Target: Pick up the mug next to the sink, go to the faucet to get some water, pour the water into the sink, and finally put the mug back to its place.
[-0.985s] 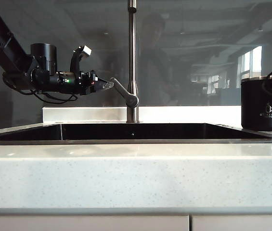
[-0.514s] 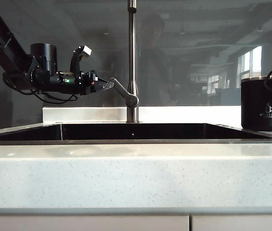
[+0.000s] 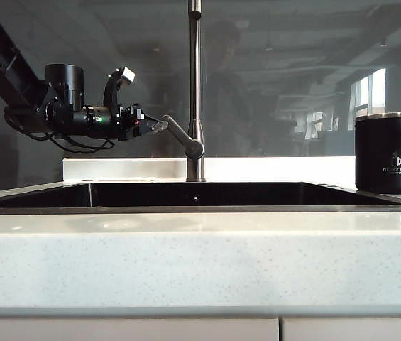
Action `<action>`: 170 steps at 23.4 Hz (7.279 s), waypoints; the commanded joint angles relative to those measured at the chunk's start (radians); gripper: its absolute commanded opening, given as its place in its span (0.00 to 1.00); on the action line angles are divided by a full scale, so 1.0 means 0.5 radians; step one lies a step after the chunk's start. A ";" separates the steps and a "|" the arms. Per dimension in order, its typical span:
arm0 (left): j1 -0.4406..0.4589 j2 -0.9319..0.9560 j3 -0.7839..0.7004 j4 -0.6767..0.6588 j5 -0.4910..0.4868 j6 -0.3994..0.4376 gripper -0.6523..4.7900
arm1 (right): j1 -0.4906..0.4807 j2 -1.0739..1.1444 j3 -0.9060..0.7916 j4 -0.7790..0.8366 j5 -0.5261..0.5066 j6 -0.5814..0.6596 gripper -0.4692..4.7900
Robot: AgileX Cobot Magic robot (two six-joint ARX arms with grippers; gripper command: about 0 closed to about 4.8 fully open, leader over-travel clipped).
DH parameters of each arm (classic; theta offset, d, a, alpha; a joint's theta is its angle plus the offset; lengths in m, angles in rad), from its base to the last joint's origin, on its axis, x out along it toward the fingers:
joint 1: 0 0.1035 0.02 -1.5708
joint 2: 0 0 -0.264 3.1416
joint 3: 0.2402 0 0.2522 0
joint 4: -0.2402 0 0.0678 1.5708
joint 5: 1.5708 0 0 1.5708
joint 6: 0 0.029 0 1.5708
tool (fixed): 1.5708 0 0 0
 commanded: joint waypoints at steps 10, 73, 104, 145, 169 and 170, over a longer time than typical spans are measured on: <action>-0.001 -0.014 0.006 0.014 0.008 0.002 0.51 | 0.397 -0.590 -0.027 -0.374 -0.471 0.031 0.07; -0.001 -0.014 0.004 0.001 0.007 0.002 0.51 | -0.176 -2.380 -0.528 -1.598 -0.459 -0.103 0.07; 0.001 -0.292 0.004 -0.241 -0.160 -0.089 0.51 | -0.175 -2.380 -0.528 -1.598 -0.459 -0.103 0.08; 0.213 -2.793 -1.648 -1.872 -1.774 0.426 0.11 | -0.177 -2.380 -0.528 -1.599 -0.459 -0.103 0.07; 0.333 -4.637 -3.458 -1.169 -1.817 0.344 0.11 | -0.177 -2.380 -0.527 -1.598 -0.459 -0.103 0.08; 0.333 -4.678 -3.493 -1.154 -1.789 0.344 0.11 | -0.176 -2.380 -0.527 -1.599 -0.459 -0.103 0.07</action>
